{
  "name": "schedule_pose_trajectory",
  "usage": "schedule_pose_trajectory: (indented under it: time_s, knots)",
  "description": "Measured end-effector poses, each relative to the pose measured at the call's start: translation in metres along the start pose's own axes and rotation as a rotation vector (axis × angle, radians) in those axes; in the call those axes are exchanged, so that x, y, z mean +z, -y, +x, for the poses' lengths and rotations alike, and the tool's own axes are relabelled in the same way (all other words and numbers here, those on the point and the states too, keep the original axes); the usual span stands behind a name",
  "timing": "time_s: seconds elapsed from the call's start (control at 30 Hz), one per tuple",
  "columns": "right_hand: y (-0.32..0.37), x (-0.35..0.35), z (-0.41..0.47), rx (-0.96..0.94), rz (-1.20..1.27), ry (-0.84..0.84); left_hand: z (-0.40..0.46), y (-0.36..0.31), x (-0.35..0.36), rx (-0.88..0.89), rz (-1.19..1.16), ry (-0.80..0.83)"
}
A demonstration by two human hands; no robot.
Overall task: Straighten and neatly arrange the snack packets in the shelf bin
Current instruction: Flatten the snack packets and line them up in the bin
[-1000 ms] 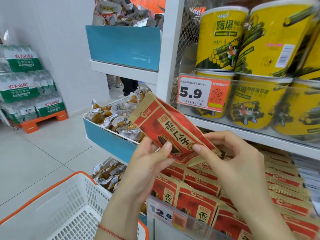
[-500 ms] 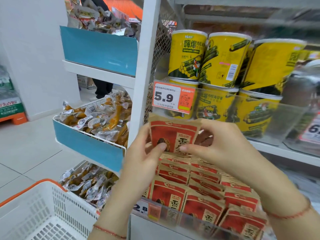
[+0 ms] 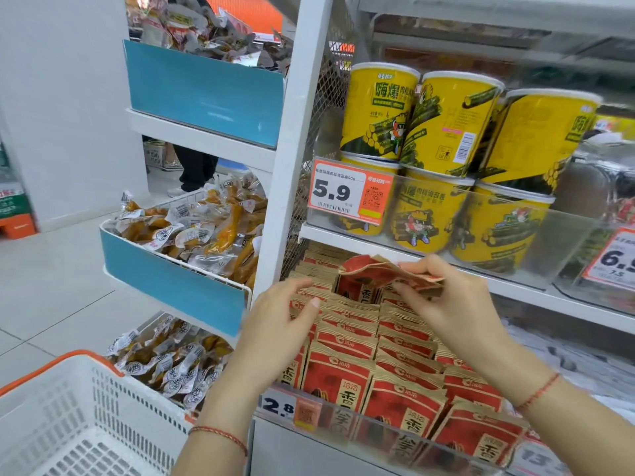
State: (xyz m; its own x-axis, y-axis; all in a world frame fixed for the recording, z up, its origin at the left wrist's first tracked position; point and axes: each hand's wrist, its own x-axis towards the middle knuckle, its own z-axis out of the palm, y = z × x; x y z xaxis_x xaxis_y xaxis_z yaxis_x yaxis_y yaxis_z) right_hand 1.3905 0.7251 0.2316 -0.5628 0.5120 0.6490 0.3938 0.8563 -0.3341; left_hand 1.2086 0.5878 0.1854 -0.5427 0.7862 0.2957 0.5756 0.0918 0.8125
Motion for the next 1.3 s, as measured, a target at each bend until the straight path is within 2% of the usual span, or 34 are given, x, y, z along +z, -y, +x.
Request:
schedule_pose_trajectory:
  time_s: [0.17, 0.27, 0.37, 0.5, 0.67, 0.73, 0.83, 0.9, 1.03, 1.3]
  knots:
    - [-0.015, 0.025, 0.008, 0.151, -0.02, 0.123, 0.001, 0.001, 0.005, 0.021, 0.222, 0.093]
    - [-0.02, 0.035, 0.011, 0.149, -0.085, 0.195, 0.001, 0.003, 0.006, 0.023, 0.314, 0.128]
    - [-0.02, 0.045, 0.011, 0.115, -0.214, 0.257, 0.001, 0.006, 0.006, 0.024, 0.319, 0.139]
    - [-0.026, 0.057, 0.018, 0.207, -0.29, 0.3, 0.0, 0.006, 0.005, 0.03, 0.316, 0.139]
    - [-0.026, 0.058, 0.024, 0.342, -0.2, 0.302, 0.0, 0.008, 0.005, 0.03, 0.317, 0.142]
    - [-0.022, 0.053, 0.02, 0.308, -0.232, 0.337, 0.0, 0.008, 0.004, 0.028, 0.315, 0.142]
    - [-0.016, 0.047, 0.015, 0.148, -0.393, 0.402, 0.0, 0.006, 0.005, 0.029, 0.323, 0.14]
    - [-0.014, 0.048, 0.017, 0.127, -0.436, 0.492, 0.001, 0.005, 0.006, 0.024, 0.33, 0.143]
    - [-0.017, 0.059, 0.031, 0.208, -0.402, 0.667, 0.0, 0.005, 0.004, 0.023, 0.324, 0.145]
    - [-0.021, 0.063, 0.06, 0.359, -0.198, 0.709, 0.003, 0.006, 0.002, 0.031, 0.352, 0.173]
